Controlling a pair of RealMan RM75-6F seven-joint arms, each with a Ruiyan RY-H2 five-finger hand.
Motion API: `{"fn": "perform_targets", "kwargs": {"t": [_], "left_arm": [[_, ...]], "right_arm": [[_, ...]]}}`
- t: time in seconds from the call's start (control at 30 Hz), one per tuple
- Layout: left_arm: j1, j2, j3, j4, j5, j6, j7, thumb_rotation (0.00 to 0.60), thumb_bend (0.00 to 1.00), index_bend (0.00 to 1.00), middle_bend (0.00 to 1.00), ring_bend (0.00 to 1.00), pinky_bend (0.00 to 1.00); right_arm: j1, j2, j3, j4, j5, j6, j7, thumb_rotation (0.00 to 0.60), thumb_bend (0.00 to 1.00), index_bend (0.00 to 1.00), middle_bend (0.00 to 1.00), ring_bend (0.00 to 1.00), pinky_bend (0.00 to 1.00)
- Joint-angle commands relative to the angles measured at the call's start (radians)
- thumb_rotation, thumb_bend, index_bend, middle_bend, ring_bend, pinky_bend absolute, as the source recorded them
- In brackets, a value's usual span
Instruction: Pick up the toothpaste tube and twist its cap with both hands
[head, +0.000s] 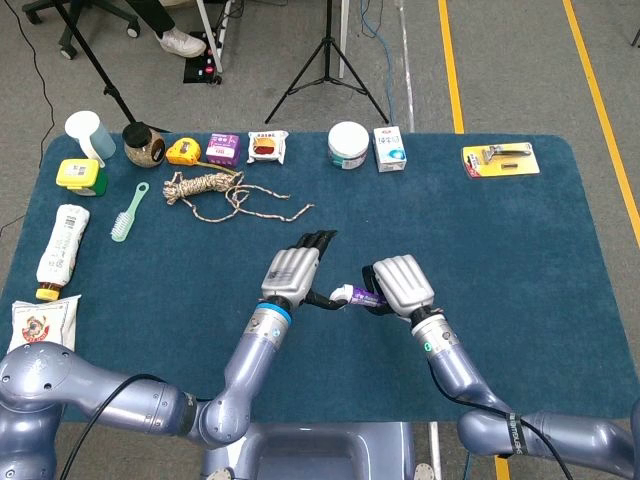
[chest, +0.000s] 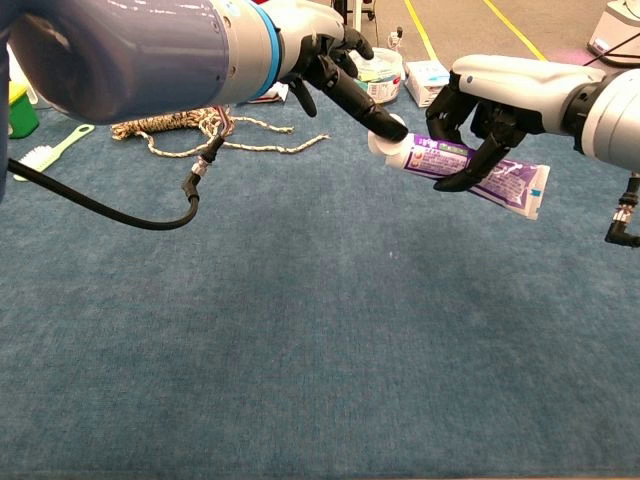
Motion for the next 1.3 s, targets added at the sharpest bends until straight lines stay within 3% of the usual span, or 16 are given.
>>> {"fn": "perform_targets", "kwargs": {"t": [0.03,0.77,1.0,1.07,1.13,1.3], "left_arm": [[0.004,0.003,0.003,0.002,0.008,0.004,0.001,0.49,0.11,0.04,0.09,0.06,0.22],[0.033,0.007,0.0,0.052,0.004,-0.029,-0.013,0.491,0.11,0.03,0.09,0.05,0.22],[0.075,0.057,-0.001,-0.001,0.064,-0.051,-0.058,0.481,0.11,0.06,0.09,0.07,0.22],[0.089,0.074,0.009,-0.018,0.095,-0.06,-0.072,0.442,0.11,0.08,0.09,0.07,0.22],[0.103,0.087,0.018,-0.031,0.131,-0.066,-0.088,0.351,0.11,0.1,0.09,0.07,0.22],[0.13,0.107,0.039,-0.052,0.18,-0.103,-0.133,0.025,0.11,0.11,0.09,0.07,0.22]], "right_arm": [[-0.007,0.008,0.001,-0.003,-0.017,-0.002,0.025,0.6,0.3,0.82,0.86,0.97,1.0],[-0.049,0.044,0.013,-0.005,-0.08,-0.021,0.196,0.6,0.3,0.82,0.87,0.98,1.0],[-0.058,0.063,0.024,-0.031,-0.035,-0.07,0.27,0.6,0.3,0.82,0.87,0.98,1.0],[-0.058,0.065,0.028,-0.038,-0.024,-0.082,0.287,0.6,0.3,0.82,0.87,0.98,1.0],[-0.057,0.066,0.032,-0.044,-0.014,-0.093,0.301,0.6,0.3,0.82,0.87,0.98,1.0],[-0.053,0.057,0.049,-0.064,0.037,-0.123,0.346,0.6,0.3,0.82,0.87,0.98,1.0]]}}
